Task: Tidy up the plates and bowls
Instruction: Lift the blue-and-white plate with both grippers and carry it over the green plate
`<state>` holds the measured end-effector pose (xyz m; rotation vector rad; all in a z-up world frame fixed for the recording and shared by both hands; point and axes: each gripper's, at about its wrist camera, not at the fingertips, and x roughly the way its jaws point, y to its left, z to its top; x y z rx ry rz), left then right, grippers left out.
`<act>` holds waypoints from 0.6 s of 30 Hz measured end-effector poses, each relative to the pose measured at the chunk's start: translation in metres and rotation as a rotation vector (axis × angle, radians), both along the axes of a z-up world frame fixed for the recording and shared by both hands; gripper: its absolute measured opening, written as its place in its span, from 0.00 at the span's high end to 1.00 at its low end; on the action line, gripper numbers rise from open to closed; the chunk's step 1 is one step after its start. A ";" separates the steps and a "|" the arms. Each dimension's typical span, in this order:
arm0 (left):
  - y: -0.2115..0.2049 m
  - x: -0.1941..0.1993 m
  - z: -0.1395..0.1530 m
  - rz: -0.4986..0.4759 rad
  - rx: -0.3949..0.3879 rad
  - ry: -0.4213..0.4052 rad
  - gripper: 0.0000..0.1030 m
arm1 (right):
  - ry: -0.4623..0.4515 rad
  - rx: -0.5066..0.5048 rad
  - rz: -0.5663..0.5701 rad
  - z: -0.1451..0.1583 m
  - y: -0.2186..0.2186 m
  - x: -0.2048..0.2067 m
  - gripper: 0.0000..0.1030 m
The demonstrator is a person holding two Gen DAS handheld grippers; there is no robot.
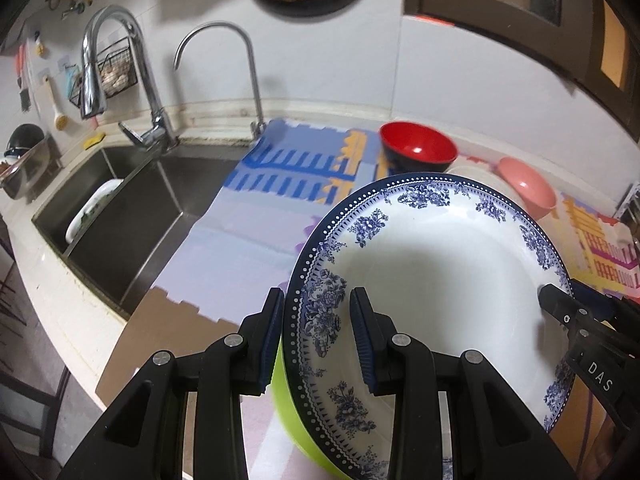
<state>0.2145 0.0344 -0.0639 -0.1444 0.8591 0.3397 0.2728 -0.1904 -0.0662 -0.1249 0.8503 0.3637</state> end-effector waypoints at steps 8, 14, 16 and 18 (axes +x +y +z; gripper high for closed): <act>0.012 0.000 -0.027 0.015 -0.009 0.053 0.67 | 0.076 -0.009 0.022 -0.027 0.018 0.004 0.65; 0.018 0.004 -0.045 0.016 -0.023 0.091 0.67 | 0.098 -0.033 0.028 -0.041 0.025 0.007 0.65; 0.019 0.006 -0.050 0.017 -0.028 0.106 0.67 | 0.105 -0.041 0.030 -0.045 0.027 0.007 0.65; 0.019 0.008 -0.054 0.017 -0.028 0.117 0.67 | 0.117 -0.048 0.031 -0.049 0.028 0.008 0.65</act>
